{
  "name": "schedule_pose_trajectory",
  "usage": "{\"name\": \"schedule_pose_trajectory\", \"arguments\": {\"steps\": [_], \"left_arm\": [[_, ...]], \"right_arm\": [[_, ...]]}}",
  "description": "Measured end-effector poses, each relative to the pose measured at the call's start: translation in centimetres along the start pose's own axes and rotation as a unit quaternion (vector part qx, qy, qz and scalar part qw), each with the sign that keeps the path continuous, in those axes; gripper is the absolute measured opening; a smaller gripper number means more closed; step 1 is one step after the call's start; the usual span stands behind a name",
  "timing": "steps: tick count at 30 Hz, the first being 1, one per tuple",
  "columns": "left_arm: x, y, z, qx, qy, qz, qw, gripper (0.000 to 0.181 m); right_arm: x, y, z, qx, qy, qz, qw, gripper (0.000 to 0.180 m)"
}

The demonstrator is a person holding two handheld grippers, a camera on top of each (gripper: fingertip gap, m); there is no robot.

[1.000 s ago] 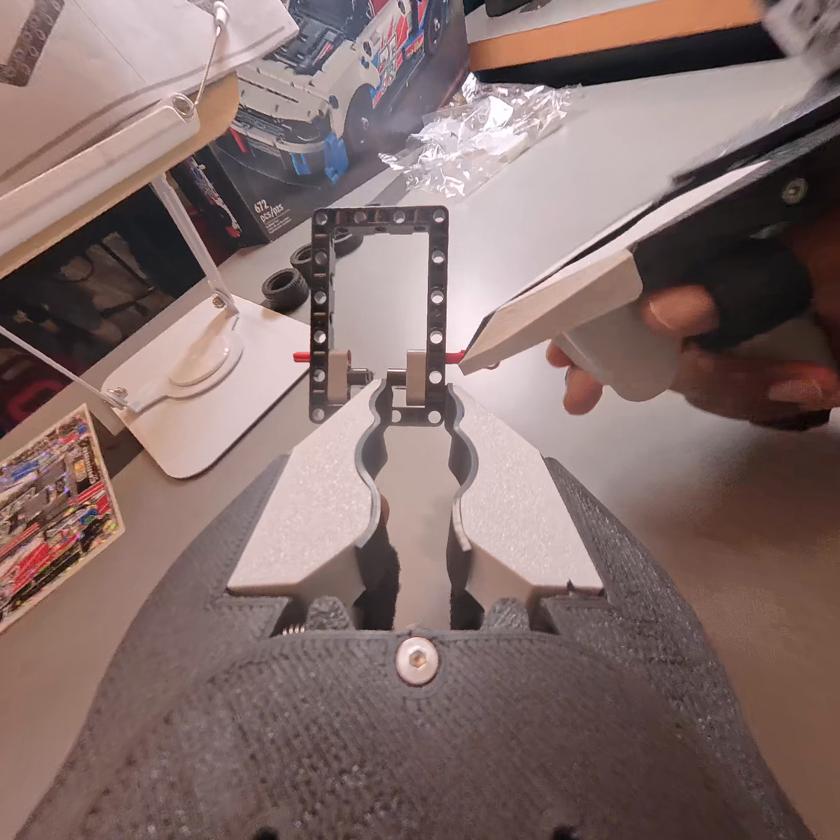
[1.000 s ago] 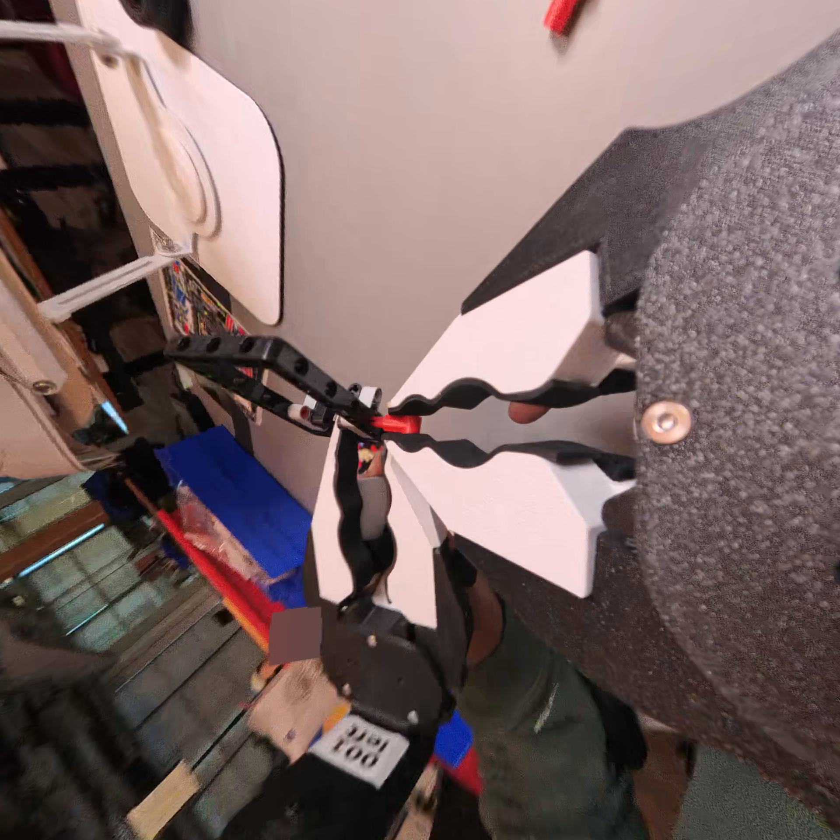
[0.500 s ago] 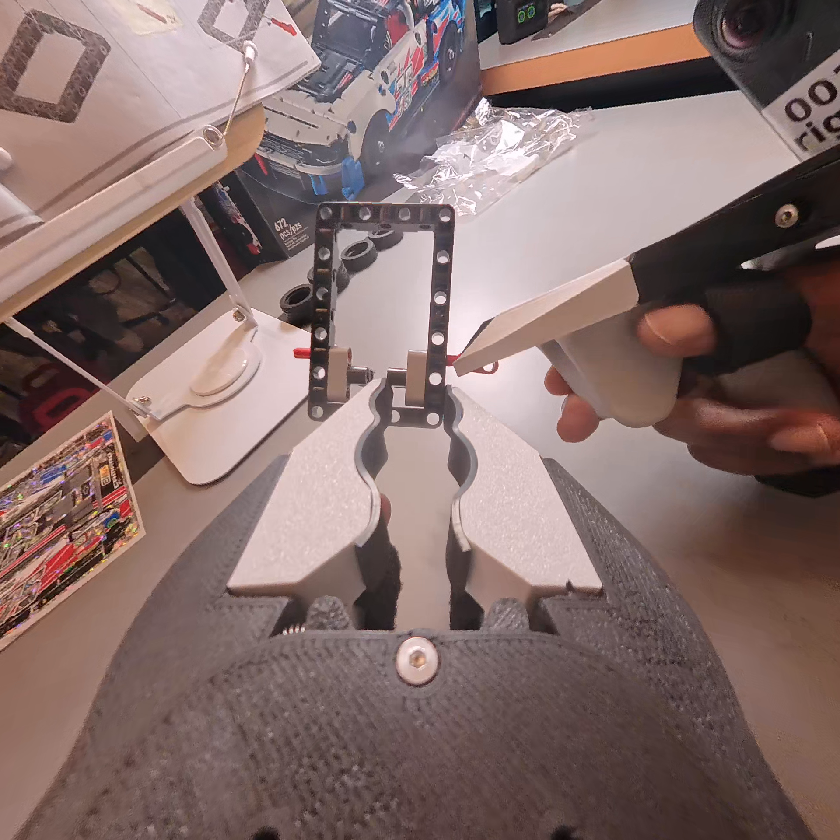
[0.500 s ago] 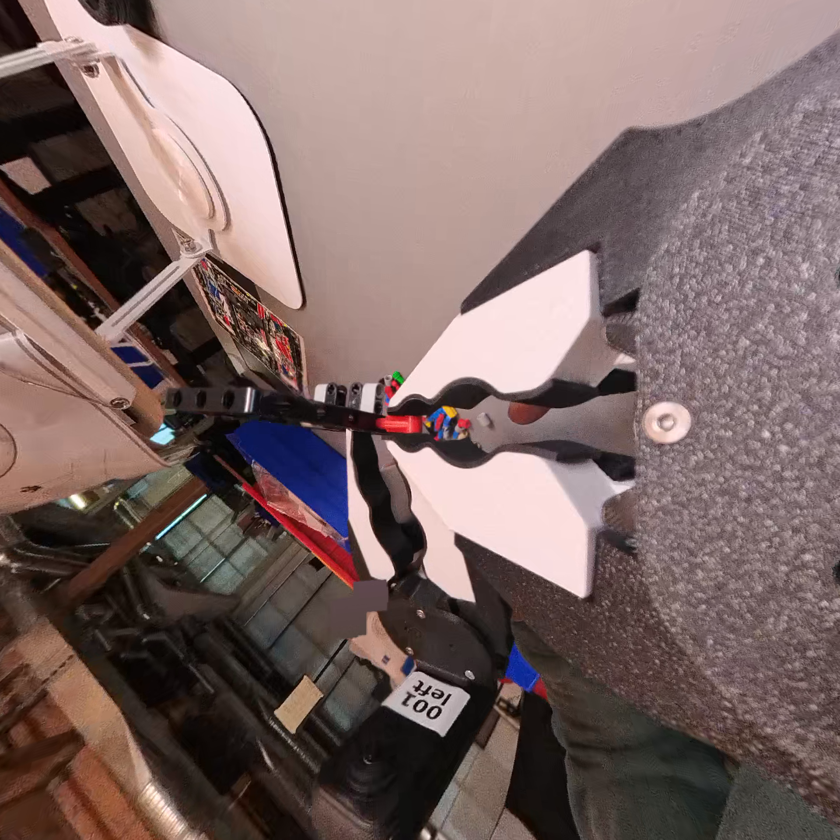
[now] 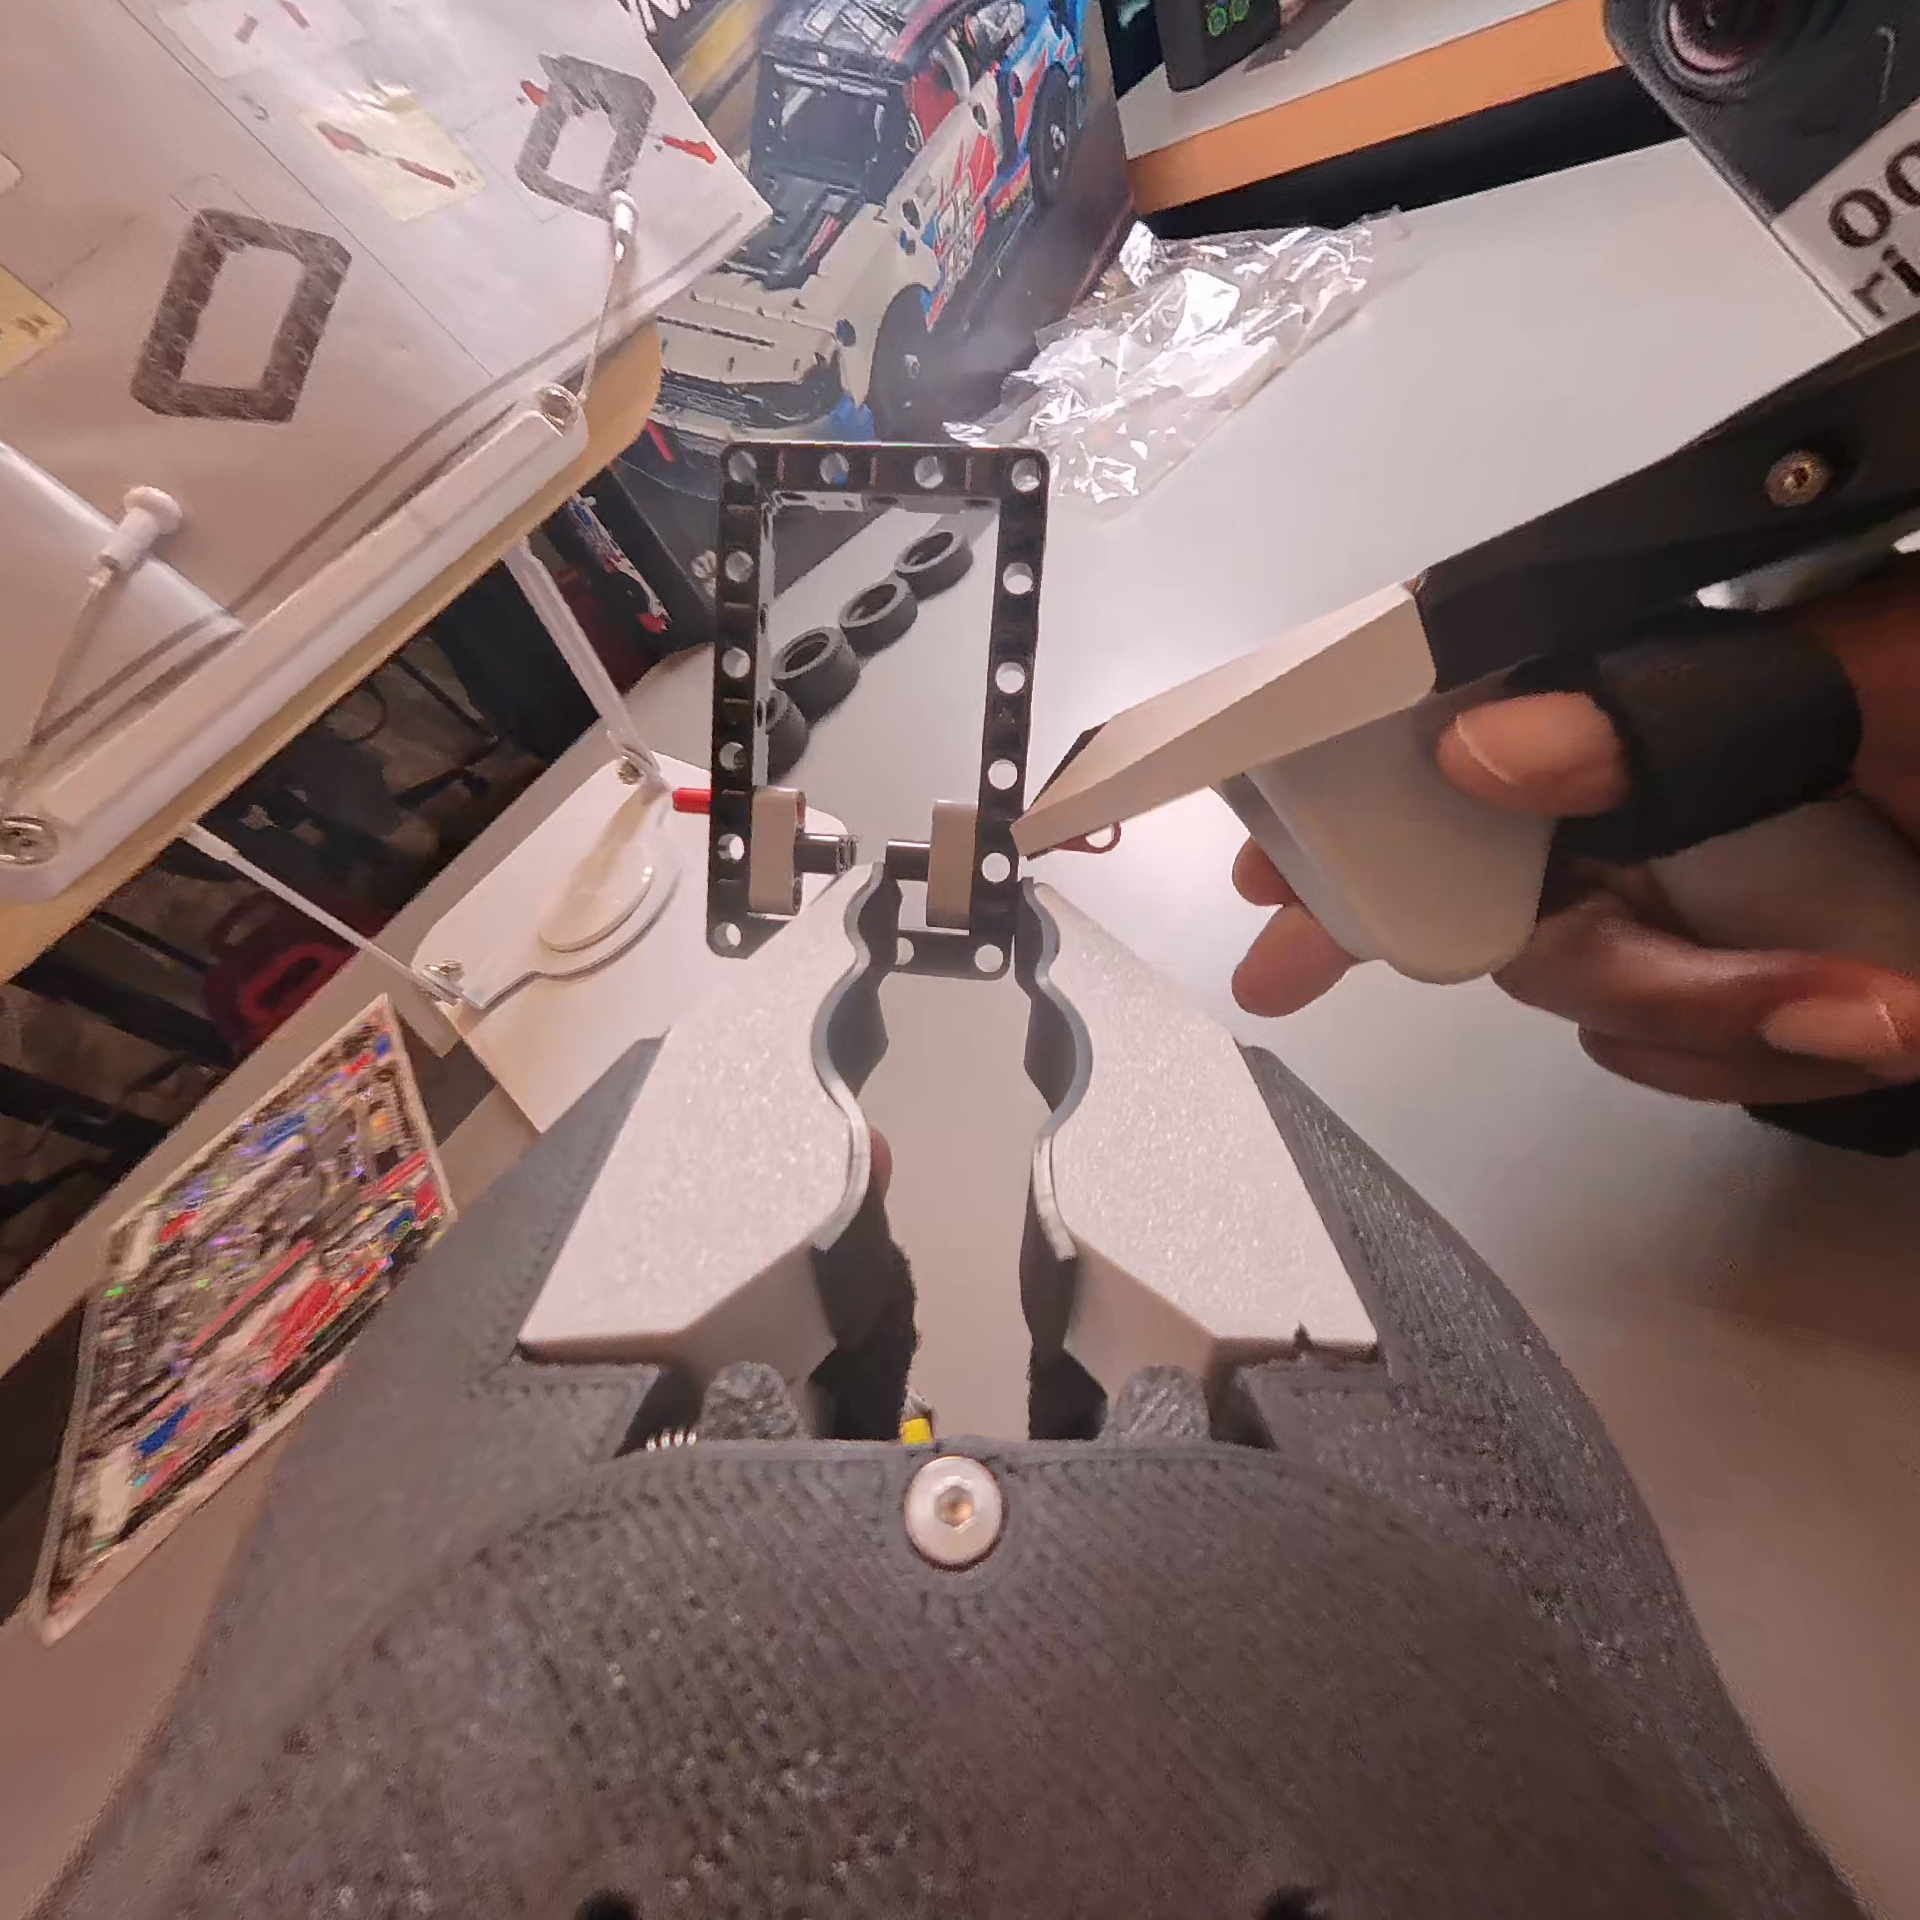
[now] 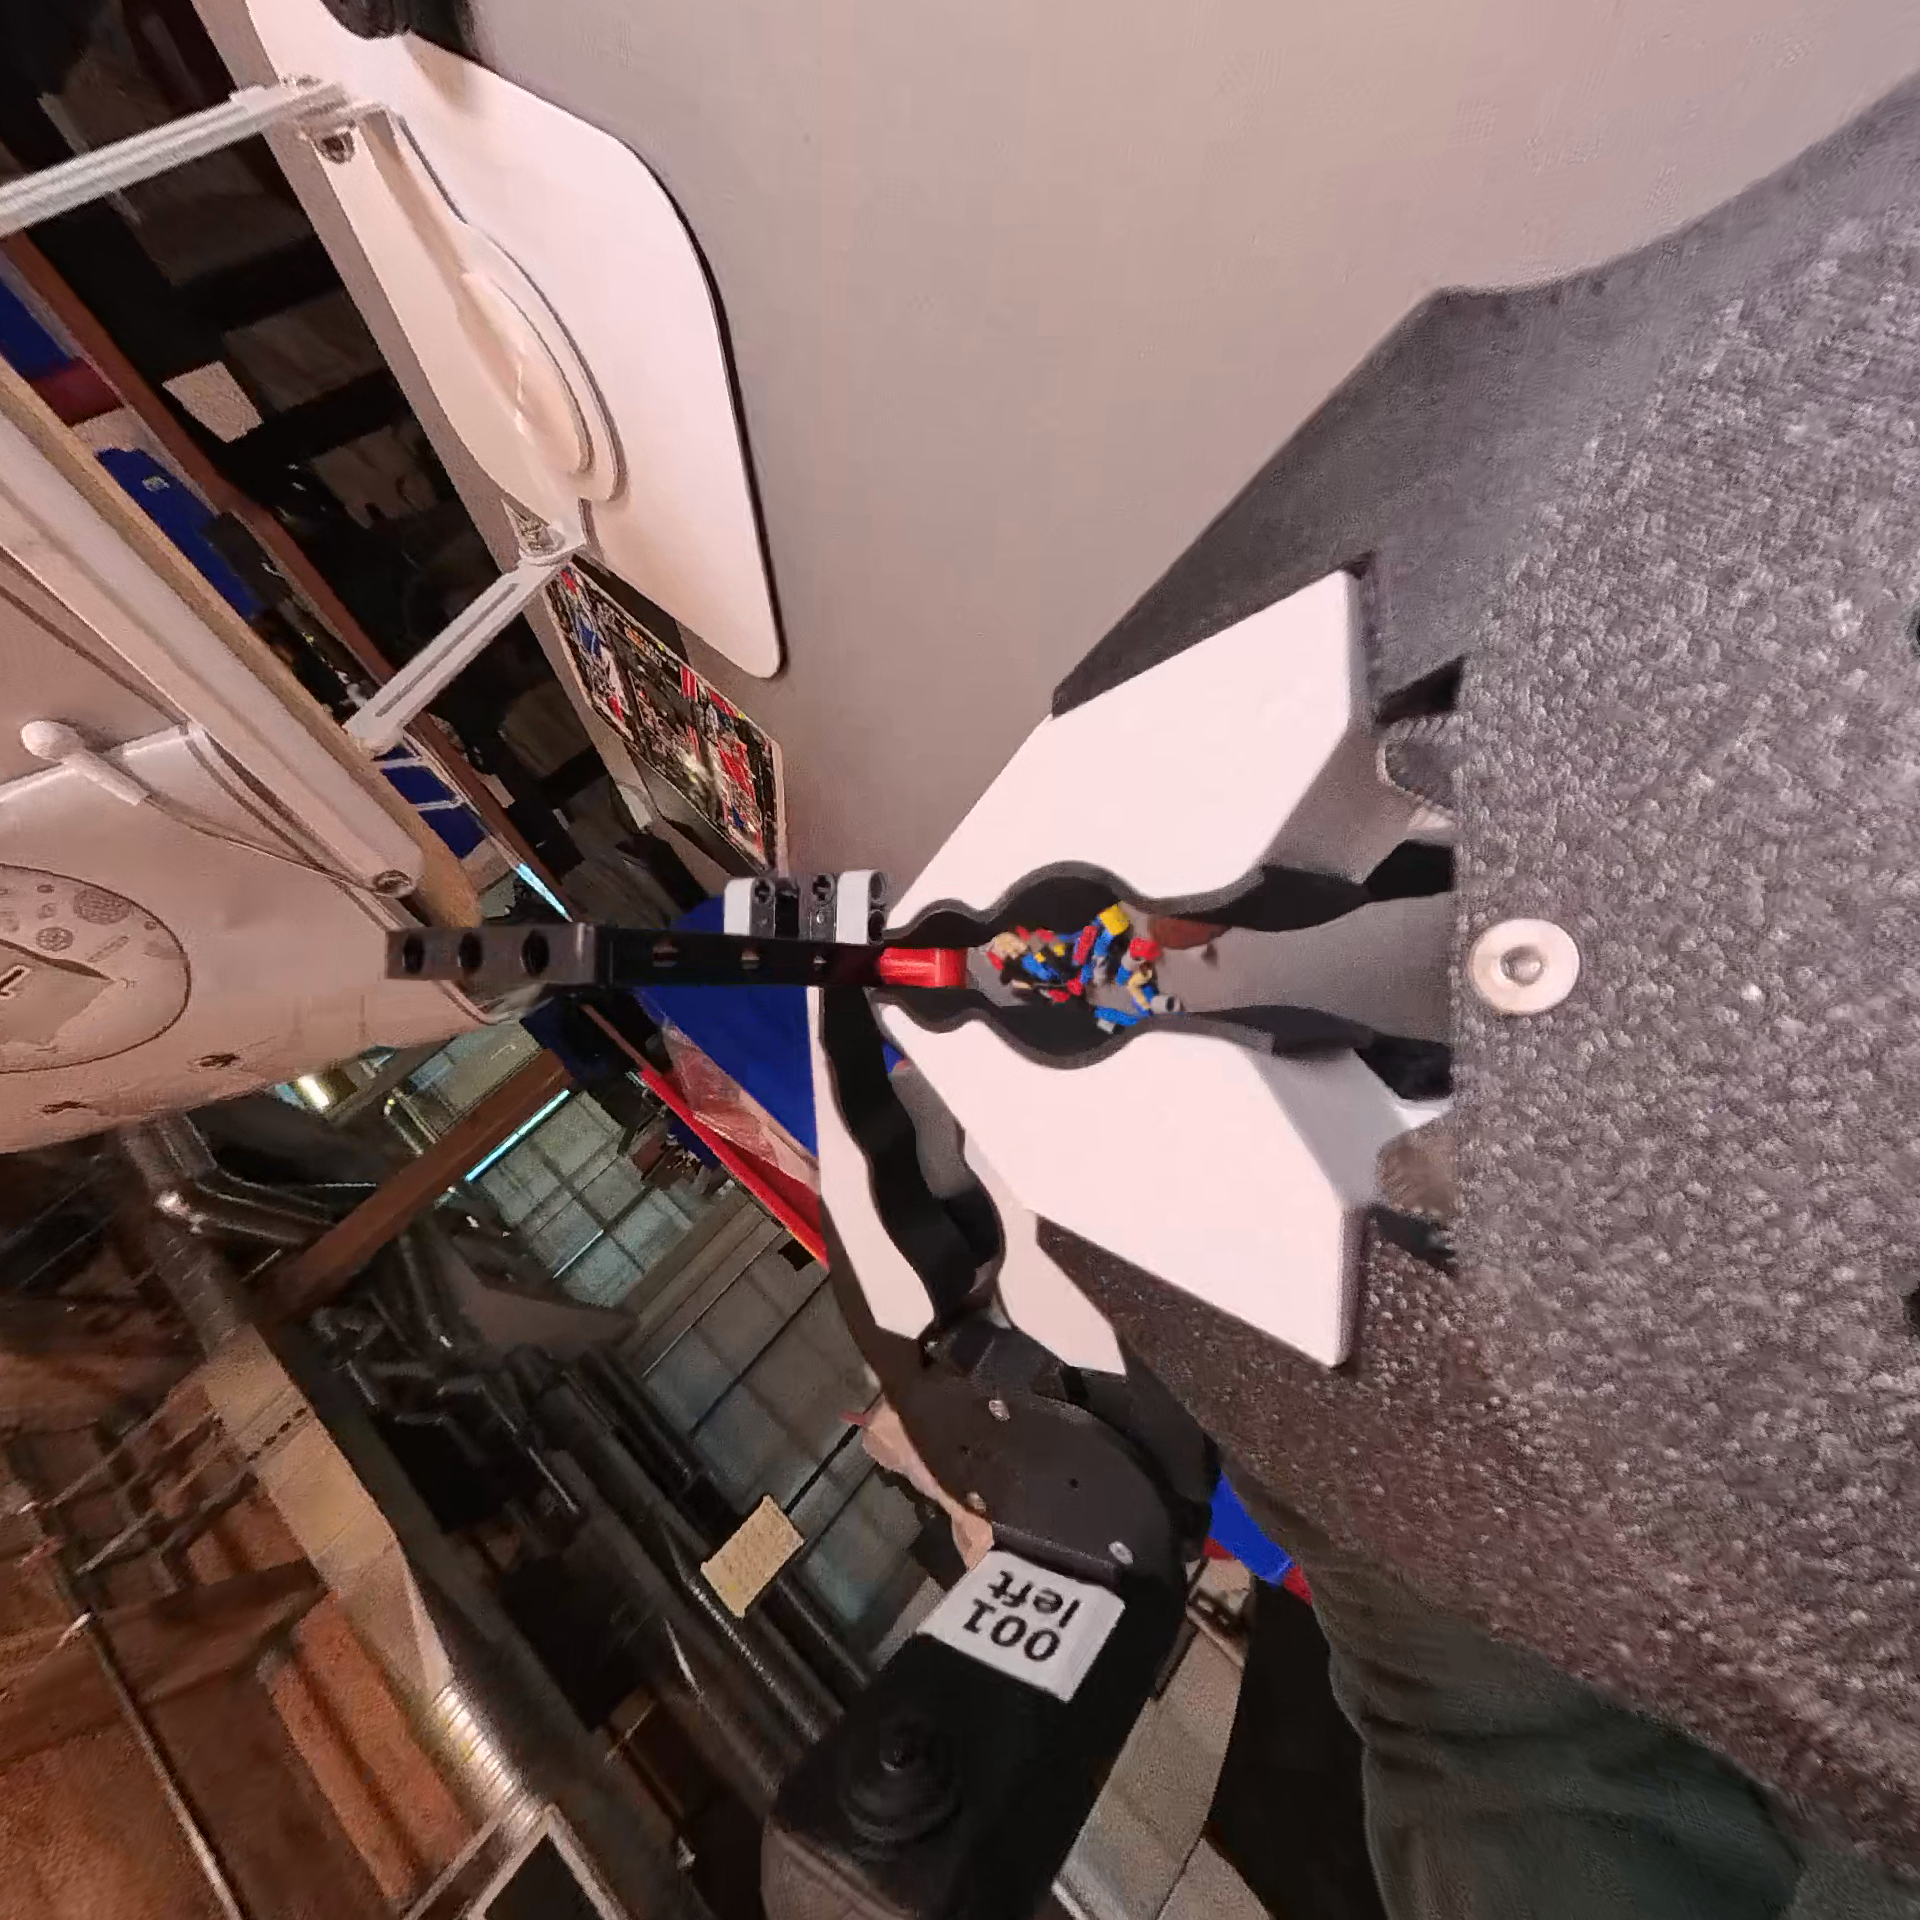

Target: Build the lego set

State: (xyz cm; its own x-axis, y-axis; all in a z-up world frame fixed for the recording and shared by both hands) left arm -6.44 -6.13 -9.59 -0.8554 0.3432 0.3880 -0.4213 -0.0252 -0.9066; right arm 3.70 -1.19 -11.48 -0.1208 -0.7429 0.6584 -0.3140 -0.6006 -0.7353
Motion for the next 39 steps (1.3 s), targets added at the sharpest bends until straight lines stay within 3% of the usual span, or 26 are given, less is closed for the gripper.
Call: {"name": "schedule_pose_trajectory", "arguments": {"steps": [3, 5, 8, 12, 16, 21, 25, 39], "left_arm": [[1.0, 0.0, 0.0, -0.006, 0.044, 0.05, 0.998, 0.022], [1.7, -0.3, 0.2, -0.019, 0.06, 0.079, 0.995, 0.023], [2.3, -0.1, 0.7, -0.037, 0.131, 0.165, 0.977, 0.023], [1.8, 0.2, 1.6, -0.078, 0.216, 0.248, 0.941, 0.023], [0.3, -0.1, 2.2, -0.091, 0.246, 0.207, 0.943, 0.023], [-1.1, -1.6, 3.0, -0.122, 0.275, 0.152, 0.941, 0.023], [-1.4, -2.1, 3.6, -0.14, 0.295, 0.129, 0.936, 0.023], [-1.7, -3.7, 5.4, -0.183, 0.299, 0.069, 0.934, 0.023]], "right_arm": [[0.1, -0.8, -0.3, 0.03, -0.027, 0.034, 0.999, 0.006], [0.6, -1.3, -0.1, 0.055, -0.055, 0.113, 0.991, 0.009], [1.4, -2.2, 1.1, 0.062, -0.138, 0.181, 0.972, 0.035], [1.4, -2.8, 2.0, 0.116, -0.191, 0.254, 0.941, 0.054], [2.7, -2.7, 2.2, 0.104, -0.245, 0.223, 0.938, 0.053], [3.6, -1.9, 2.8, 0.11, -0.27, 0.283, 0.914, 0.04], [4.6, -1.8, 3.3, 0.098, -0.29, 0.319, 0.897, 0.039], [7.1, -1.7, 4.0, 0.046, -0.329, 0.356, 0.874, 0.034]]}}
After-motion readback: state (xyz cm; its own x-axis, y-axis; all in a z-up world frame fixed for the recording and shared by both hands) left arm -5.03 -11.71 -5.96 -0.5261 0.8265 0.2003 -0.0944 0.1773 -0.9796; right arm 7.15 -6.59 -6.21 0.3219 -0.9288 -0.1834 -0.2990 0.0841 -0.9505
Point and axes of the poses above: each gripper's, where its closed fingertips meet, z back along the fingers, y out of its underside, x = y × z across the jaws, the point moved 8 cm from there along z, back along the fingers, and after that the axes turned 8 degrees about -x, right-handed, at the moved point
